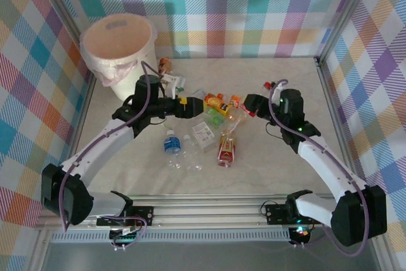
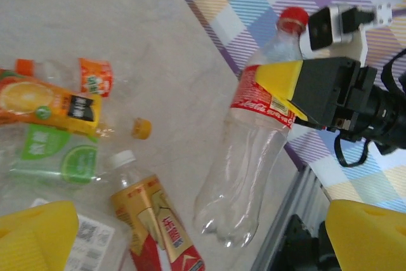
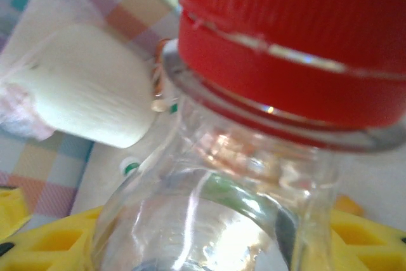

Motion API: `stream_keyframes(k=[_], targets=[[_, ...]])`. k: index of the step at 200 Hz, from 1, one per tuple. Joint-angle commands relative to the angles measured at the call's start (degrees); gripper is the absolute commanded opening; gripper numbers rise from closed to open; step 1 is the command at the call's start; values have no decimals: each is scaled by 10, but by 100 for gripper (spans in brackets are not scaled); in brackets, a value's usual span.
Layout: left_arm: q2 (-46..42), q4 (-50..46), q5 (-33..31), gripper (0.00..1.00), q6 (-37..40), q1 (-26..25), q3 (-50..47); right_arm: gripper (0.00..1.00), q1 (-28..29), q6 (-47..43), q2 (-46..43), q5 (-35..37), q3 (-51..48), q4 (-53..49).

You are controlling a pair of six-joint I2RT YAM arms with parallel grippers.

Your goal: Put the plastic bottles in the bin

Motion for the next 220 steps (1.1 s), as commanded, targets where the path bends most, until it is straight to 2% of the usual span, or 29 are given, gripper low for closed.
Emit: stream_keyframes(k=[1,17,47,66,104,114,145,159,171,196,220], targets=[[29,-4,49,100,37,-21,41,40,22,-23,17,-44,41,54],[52,-25,66,100,60,-36,64,39,31,-17,33,-58,61,67],[82,-56,136,100,106,-53,103,38,45,-33,53,-96,107,64],[92,-96,138,100,134,-60,125,38,54,-48,59,-104,133,49],[119,-114,139,98,148,-69,151,39,72,-38,77,-136,160,62],[125,-117,137,93,149,-72,158,39,80,-34,82,-142,167,68],[120,-38,153,66,115,-76,138,40,96,-31,94,-146,179,85],[112,-25,140,55,111,-76,129,41,96,-26,98,-150,179,88],[102,-23,116,50,113,-76,123,46,96,-23,98,-148,176,87],[83,-23,24,47,108,-76,107,71,96,-19,86,-130,162,85],[76,-32,-68,47,101,-76,98,83,96,-20,69,-122,147,83]])
